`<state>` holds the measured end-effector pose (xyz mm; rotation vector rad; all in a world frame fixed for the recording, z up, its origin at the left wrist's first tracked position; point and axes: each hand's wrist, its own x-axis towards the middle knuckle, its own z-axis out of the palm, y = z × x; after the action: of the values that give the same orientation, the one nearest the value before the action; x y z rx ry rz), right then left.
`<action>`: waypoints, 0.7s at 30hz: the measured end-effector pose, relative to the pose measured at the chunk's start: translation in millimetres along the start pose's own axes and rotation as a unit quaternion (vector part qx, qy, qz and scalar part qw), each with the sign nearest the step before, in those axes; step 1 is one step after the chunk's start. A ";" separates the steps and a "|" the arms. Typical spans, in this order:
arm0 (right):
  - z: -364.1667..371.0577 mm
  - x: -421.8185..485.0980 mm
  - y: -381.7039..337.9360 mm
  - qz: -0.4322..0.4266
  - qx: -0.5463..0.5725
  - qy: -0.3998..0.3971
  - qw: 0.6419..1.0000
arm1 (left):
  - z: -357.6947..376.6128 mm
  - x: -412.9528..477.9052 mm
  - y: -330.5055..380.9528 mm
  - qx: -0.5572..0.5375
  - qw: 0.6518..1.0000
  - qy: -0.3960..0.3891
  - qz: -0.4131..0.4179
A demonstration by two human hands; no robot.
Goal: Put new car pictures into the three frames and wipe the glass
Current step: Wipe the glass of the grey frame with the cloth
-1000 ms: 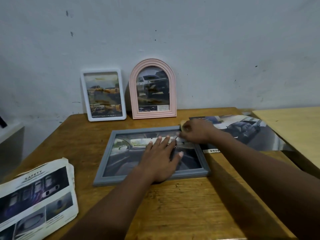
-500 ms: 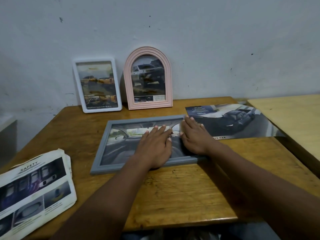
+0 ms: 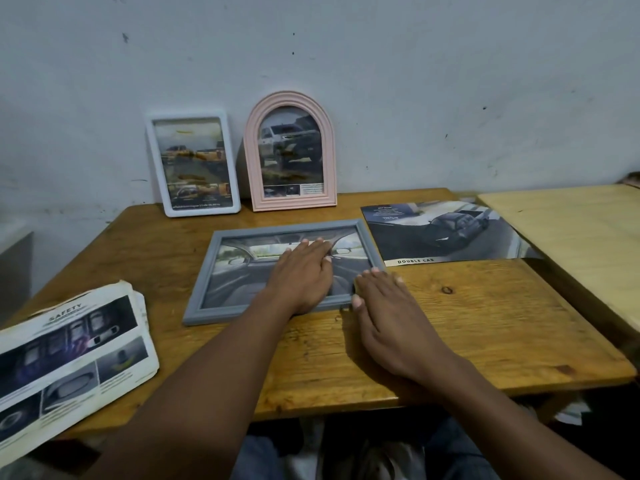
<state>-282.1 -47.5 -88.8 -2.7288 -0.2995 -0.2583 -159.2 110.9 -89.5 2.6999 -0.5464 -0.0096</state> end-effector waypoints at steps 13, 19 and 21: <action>-29.0 32.1 -17.7 0.027 0.177 0.083 0.980 | -27.1 -17.8 -1.6 -0.304 0.934 0.160 -0.094; -0.5 83.8 20.6 0.098 0.068 0.006 0.993 | -12.3 -74.5 31.1 0.008 0.996 0.056 0.071; 10.9 86.5 20.0 0.105 0.020 -0.023 0.994 | -1.5 -86.7 34.5 0.077 0.994 0.014 0.073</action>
<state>-192.7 -46.4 -86.8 -2.7021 -0.0284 -0.1296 -252.1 114.7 -81.2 2.7958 -0.7649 0.1131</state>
